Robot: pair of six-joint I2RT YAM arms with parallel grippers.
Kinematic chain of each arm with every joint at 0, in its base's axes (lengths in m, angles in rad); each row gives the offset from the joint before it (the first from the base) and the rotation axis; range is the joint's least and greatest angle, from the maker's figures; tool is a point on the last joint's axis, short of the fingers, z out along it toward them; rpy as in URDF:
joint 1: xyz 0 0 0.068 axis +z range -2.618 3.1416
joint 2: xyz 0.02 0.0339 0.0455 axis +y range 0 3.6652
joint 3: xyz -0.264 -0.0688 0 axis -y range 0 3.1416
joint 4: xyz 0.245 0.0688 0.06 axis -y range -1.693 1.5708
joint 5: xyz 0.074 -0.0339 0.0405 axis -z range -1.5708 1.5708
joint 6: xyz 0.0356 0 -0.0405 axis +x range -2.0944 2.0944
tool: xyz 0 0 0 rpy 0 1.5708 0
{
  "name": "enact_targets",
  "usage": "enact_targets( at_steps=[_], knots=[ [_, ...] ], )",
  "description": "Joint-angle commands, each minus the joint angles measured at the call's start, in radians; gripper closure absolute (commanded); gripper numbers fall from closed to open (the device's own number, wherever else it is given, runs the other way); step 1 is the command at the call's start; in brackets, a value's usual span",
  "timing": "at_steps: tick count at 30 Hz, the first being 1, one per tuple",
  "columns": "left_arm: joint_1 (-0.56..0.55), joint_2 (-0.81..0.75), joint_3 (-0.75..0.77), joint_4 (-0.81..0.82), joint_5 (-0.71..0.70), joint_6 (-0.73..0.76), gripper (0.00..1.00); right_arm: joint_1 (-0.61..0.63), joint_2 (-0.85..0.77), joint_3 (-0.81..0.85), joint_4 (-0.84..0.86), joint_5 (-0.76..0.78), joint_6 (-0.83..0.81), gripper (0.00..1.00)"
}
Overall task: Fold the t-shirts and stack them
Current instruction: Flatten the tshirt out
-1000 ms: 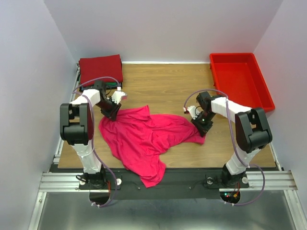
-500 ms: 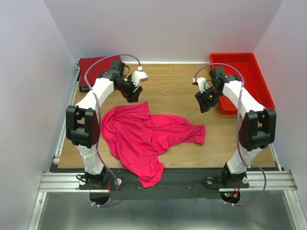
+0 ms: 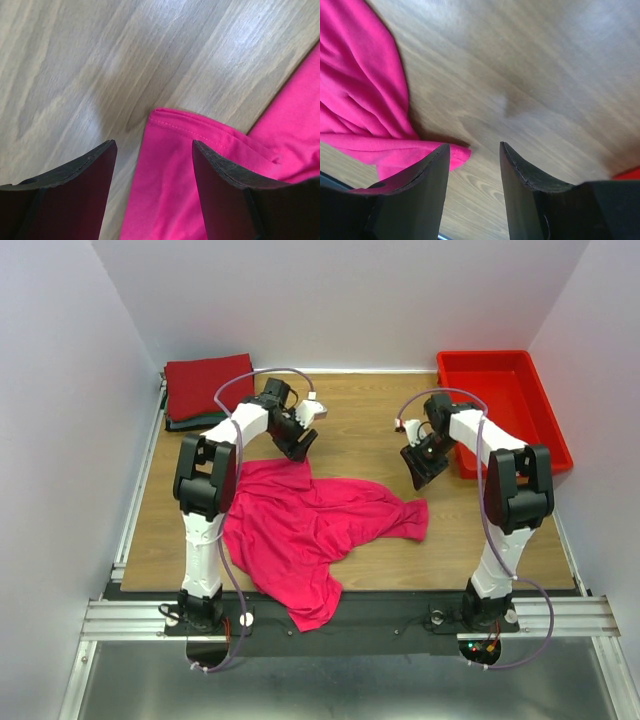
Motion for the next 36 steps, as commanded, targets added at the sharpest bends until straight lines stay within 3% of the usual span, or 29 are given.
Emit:
enact_targets(
  at_steps=[1, 5, 13, 16, 19, 20, 24, 30, 32, 36],
  knots=[
    [-0.018, 0.006, 0.048, 0.006, -0.008, 0.004, 0.27, 0.007, -0.041, -0.043, -0.004, -0.016, -0.008, 0.49],
    [-0.019, 0.030, 0.020, 0.012, -0.002, 0.000, 0.30, 0.007, -0.059, -0.070, -0.035, -0.045, -0.028, 0.50],
    [-0.019, 0.056, 0.002, 0.005, 0.010, 0.003, 0.53, 0.007, -0.030, -0.119, -0.047, -0.027, -0.054, 0.50],
    [-0.019, 0.069, 0.009, -0.011, 0.018, 0.000, 0.64, 0.009, -0.015, -0.118, -0.061, -0.050, -0.061, 0.54],
    [-0.018, 0.075, 0.012, -0.015, 0.023, -0.007, 0.78, 0.010, -0.012, -0.109, -0.074, -0.068, -0.083, 0.90],
    [-0.013, 0.076, 0.015, -0.014, 0.023, -0.018, 0.87, 0.009, -0.012, -0.089, -0.075, -0.061, -0.086, 0.99],
    [0.017, 0.082, 0.046, -0.002, 0.026, -0.053, 1.00, 0.009, 0.005, 0.026, -0.071, -0.038, -0.083, 1.00],
    [0.085, 0.109, 0.150, 0.006, 0.000, -0.107, 1.00, 0.007, 0.014, 0.264, -0.102, -0.007, -0.086, 1.00],
    [0.120, 0.119, 0.178, -0.002, -0.003, -0.119, 1.00, 0.007, -0.007, 0.322, -0.185, -0.048, -0.138, 0.99],
    [0.165, 0.098, 0.169, -0.003, -0.007, -0.110, 1.00, 0.039, -0.175, 0.177, -0.340, -0.087, -0.279, 0.99]
  ],
)
